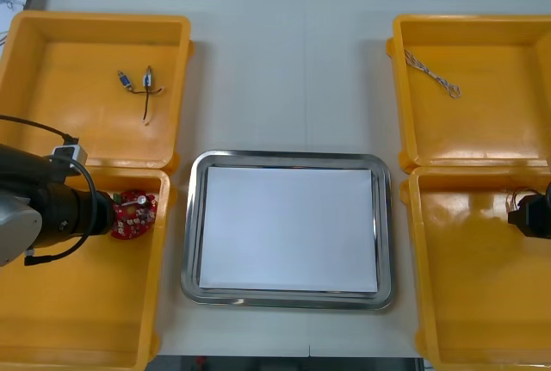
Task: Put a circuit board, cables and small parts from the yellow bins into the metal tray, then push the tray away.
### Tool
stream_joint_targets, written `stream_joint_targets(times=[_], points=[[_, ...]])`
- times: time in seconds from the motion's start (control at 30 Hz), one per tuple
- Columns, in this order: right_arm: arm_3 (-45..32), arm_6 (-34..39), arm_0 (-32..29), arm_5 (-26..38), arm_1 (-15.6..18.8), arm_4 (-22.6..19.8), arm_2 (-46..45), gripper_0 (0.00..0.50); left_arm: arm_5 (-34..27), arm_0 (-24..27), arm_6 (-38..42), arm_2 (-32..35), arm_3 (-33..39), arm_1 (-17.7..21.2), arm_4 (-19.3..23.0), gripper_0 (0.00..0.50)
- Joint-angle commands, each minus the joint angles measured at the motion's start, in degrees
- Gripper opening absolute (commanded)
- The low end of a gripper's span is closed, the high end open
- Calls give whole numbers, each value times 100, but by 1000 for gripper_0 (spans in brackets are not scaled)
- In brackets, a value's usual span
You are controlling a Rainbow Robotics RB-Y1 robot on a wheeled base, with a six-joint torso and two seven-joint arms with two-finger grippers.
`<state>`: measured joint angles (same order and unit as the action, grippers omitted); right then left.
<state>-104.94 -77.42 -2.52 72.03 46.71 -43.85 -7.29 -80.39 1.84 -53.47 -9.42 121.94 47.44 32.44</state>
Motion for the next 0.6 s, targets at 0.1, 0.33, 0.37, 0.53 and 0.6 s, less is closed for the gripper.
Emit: stream_joint_targets(times=[0.1, 0.33, 0.37, 0.53, 0.6], points=[[-9, -203, -126, -137, 136, 25, 35, 500, 155, 221, 460, -191, -65, 99, -97, 500], [-9, -221, -266, -366, 22, 140, 44, 500, 305, 238, 487, -297, -196, 99, -194, 500], [-9, -221, -284, -383, 13, 140, 44, 500, 313, 247, 487, -297, -205, 99, -203, 500], [-9, -229, -336, -427, -66, 122, 44, 500, 313, 256, 495, -297, -214, 99, -194, 500], [-9, -212, -336, -418, -92, 122, 44, 500, 313, 256, 513, -297, -214, 99, -194, 500]])
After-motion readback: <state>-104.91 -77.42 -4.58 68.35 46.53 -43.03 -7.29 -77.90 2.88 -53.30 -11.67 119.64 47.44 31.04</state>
